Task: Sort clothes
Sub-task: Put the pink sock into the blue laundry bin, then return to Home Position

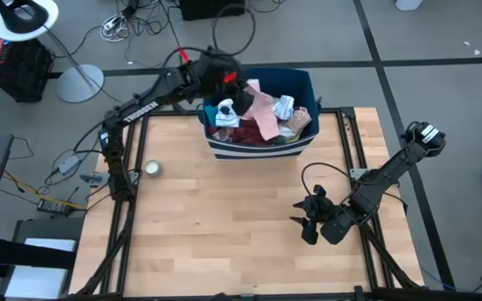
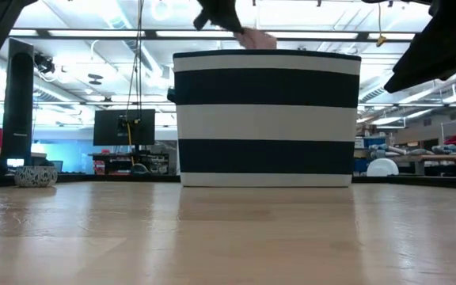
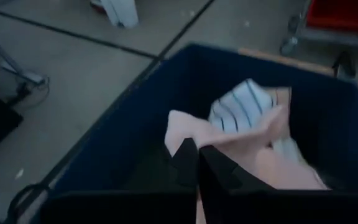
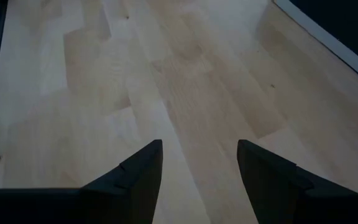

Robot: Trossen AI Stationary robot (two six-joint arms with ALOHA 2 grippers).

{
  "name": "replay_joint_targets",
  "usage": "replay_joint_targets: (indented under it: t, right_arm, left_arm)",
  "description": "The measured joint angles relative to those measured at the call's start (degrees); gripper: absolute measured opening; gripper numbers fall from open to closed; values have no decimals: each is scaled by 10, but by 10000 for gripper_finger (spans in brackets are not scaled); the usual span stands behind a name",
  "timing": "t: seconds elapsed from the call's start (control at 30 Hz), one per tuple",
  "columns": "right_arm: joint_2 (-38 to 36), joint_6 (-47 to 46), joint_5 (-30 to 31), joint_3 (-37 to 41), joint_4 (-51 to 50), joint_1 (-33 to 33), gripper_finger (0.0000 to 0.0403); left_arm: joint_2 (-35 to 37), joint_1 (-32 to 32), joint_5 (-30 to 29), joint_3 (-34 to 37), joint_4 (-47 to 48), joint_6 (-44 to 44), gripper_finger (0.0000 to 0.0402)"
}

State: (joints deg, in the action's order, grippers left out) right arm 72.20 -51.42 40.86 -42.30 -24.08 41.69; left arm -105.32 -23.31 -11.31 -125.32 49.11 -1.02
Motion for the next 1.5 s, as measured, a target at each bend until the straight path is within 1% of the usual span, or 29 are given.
replay_joint_targets:
  t: [0.13, 0.23, 0.37, 0.47, 0.6, 0.7, 0.8, 0.93, 1.07, 1.17, 1.27, 1.37, 1.5]
  right_arm:
    - [0, 1, 0, 0, 0, -6, 208]
    - [0, 0, 0, 0, 1, -10, 208]
    - [0, 0, 0, 0, 3, -10, 208]
    - [0, 0, 0, 0, 3, -10, 208]
    - [0, -1, 0, 0, 4, -10, 208]
    - [0, 0, 0, 0, 5, -10, 208]
    - [0, 7, 0, 0, 5, -10, 208]
    - [0, 7, -1, 0, 8, -10, 208]
    - [0, 14, -27, 0, 7, -10, 208]
    - [0, 64, -50, 0, 6, -10, 208]
    - [0, 117, -51, 0, 7, -10, 208]
    - [0, 147, -50, 0, 10, -10, 208]
    - [0, 160, -50, 0, 9, -10, 208]
  left_arm:
    - [-1, 0, 11, 49, 4, -1, 13]
    - [-1, 0, 42, 86, 3, 3, 18]
    - [-1, 1, 68, 134, 8, 34, 29]
    - [-1, -1, 91, 162, 13, 60, 48]
    - [-1, -3, 95, 177, 26, 62, 82]
    - [-1, -3, 94, 179, 25, 61, 98]
    - [-1, -3, 94, 179, 16, 59, 102]
    - [1, -3, 94, 179, 26, 59, 102]
    - [2, -3, 92, 156, 61, 58, 102]
    - [2, -3, 90, 126, 79, 58, 102]
    - [2, -3, 89, 81, 111, 61, 102]
    - [4, 1, 91, 40, 152, 82, 102]
    - [11, 25, 122, -7, 193, 56, 102]
